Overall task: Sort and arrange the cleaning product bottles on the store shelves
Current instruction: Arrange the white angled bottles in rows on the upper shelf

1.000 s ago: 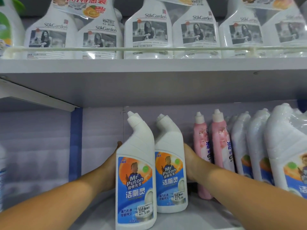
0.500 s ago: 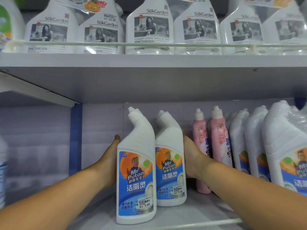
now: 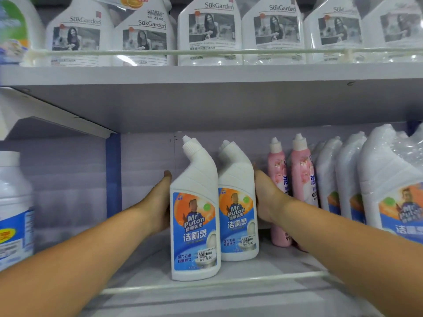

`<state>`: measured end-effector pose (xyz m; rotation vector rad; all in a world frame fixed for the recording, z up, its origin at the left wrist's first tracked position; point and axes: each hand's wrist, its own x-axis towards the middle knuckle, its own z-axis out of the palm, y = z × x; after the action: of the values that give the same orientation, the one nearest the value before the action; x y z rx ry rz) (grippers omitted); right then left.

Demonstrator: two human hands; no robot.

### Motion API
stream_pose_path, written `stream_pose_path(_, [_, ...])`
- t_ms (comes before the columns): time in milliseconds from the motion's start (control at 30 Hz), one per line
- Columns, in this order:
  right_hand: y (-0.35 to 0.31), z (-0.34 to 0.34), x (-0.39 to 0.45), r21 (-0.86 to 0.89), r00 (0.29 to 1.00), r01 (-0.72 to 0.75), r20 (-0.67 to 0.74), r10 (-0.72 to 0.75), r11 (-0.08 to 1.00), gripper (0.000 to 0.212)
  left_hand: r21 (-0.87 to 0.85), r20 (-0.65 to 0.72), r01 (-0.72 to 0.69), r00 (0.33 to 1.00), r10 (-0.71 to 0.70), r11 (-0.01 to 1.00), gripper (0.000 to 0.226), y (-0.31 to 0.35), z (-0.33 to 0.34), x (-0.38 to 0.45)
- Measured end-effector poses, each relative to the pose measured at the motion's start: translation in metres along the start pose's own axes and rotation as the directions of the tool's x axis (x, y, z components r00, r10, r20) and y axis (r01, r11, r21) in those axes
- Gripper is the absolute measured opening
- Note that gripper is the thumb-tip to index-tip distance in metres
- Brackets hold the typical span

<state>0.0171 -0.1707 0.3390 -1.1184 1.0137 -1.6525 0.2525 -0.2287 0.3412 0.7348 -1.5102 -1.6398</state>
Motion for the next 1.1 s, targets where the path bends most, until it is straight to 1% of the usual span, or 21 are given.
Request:
stream_pose_path(33, [-0.008, 0.002, -0.002, -0.059, 0.996, 0.038, -0.079, -0.043, 0.998, 0.065, 0.024, -0.051, -0.024, 0.998, 0.025, 0.999, 0.081, 0.006, 0.002, -0.006])
stream_pose_path(67, [-0.016, 0.002, -0.006, -0.118, 0.987, 0.079, -0.129, -0.094, 0.99, 0.07, 0.046, -0.084, -0.077, 0.993, 0.081, 0.996, 0.084, 0.011, 0.002, -0.013])
stream_pose_path(100, [-0.024, 0.003, -0.011, -0.187, 0.982, 0.13, -0.114, -0.153, 0.974, 0.074, 0.104, -0.105, -0.16, 0.98, 0.171, 0.982, 0.089, 0.015, 0.004, -0.024])
stream_pose_path(133, [-0.032, 0.002, -0.016, -0.305, 0.976, 0.173, -0.076, -0.205, 0.937, 0.076, 0.199, -0.122, -0.251, 0.953, 0.278, 0.947, 0.092, 0.018, 0.004, -0.034])
stream_pose_path(167, [-0.041, 0.004, -0.025, -0.443, 0.967, 0.217, -0.026, -0.254, 0.87, 0.072, 0.302, -0.114, -0.326, 0.921, 0.373, 0.896, 0.094, 0.021, 0.007, -0.043])
stream_pose_path(200, [-0.048, 0.004, -0.033, -0.572, 0.956, 0.261, 0.04, -0.291, 0.777, 0.066, 0.404, -0.09, -0.376, 0.891, 0.446, 0.834, 0.092, 0.022, 0.01, -0.051])
stream_pose_path(233, [-0.053, 0.003, -0.038, -0.679, 0.946, 0.288, 0.092, -0.311, 0.675, 0.06, 0.502, -0.059, -0.395, 0.872, 0.487, 0.769, 0.089, 0.021, 0.011, -0.057])
stream_pose_path(267, [-0.058, 0.005, -0.045, -0.742, 0.943, 0.301, 0.137, -0.304, 0.599, 0.057, 0.589, -0.025, -0.401, 0.859, 0.511, 0.702, 0.084, 0.02, 0.013, -0.061])
stream_pose_path(300, [-0.061, 0.006, -0.049, -0.778, 0.949, 0.285, 0.147, -0.279, 0.561, 0.053, 0.65, 0.0, -0.391, 0.858, 0.514, 0.652, 0.075, 0.019, 0.016, -0.064])
stream_pose_path(367, [-0.062, 0.01, -0.053, -0.811, 0.958, 0.263, 0.155, -0.242, 0.523, 0.048, 0.715, 0.039, -0.376, 0.863, 0.503, 0.59, 0.054, 0.016, 0.021, -0.067])
stream_pose_path(433, [-0.061, 0.01, -0.051, -0.818, 0.958, 0.259, 0.149, -0.245, 0.514, 0.046, 0.737, 0.071, -0.381, 0.865, 0.496, 0.558, 0.049, 0.013, 0.019, -0.065])
stream_pose_path(500, [-0.06, 0.009, -0.051, -0.805, 0.952, 0.279, 0.162, -0.259, 0.523, 0.05, 0.761, 0.122, -0.392, 0.869, 0.479, 0.517, 0.053, 0.012, 0.016, -0.065])
stream_pose_path(567, [-0.058, 0.008, -0.05, -0.783, 0.952, 0.286, 0.166, -0.258, 0.553, 0.051, 0.77, 0.154, -0.387, 0.884, 0.441, 0.507, 0.058, 0.012, 0.014, -0.066])
stream_pose_path(700, [-0.058, 0.009, -0.049, -0.776, 0.953, 0.291, 0.181, -0.245, 0.56, 0.04, 0.786, 0.207, -0.39, 0.897, 0.39, 0.481, 0.07, 0.015, 0.007, -0.07])
stream_pose_path(800, [-0.058, 0.007, -0.046, -0.791, 0.972, 0.224, 0.138, -0.191, 0.569, 0.041, 0.797, 0.235, -0.381, 0.91, 0.341, 0.468, 0.079, 0.018, 0.003, -0.074])
stream_pose_path(900, [-0.047, -0.001, -0.045, -0.791, 0.993, 0.119, 0.098, -0.068, 0.6, 0.041, 0.805, 0.241, -0.382, 0.91, 0.338, 0.454, 0.08, 0.019, 0.002, -0.076])
stream_pose_path(967, [-0.038, -0.008, -0.046, -0.764, 0.996, 0.074, 0.092, -0.005, 0.641, 0.04, 0.801, 0.246, -0.388, 0.908, 0.34, 0.456, 0.079, 0.019, 0.001, -0.077])
stream_pose_path(1100, [-0.029, -0.014, -0.048, -0.711, 0.994, 0.089, 0.106, -0.018, 0.698, 0.035, 0.793, 0.253, -0.4, 0.902, 0.349, 0.459, 0.077, 0.018, 0.001, -0.077])
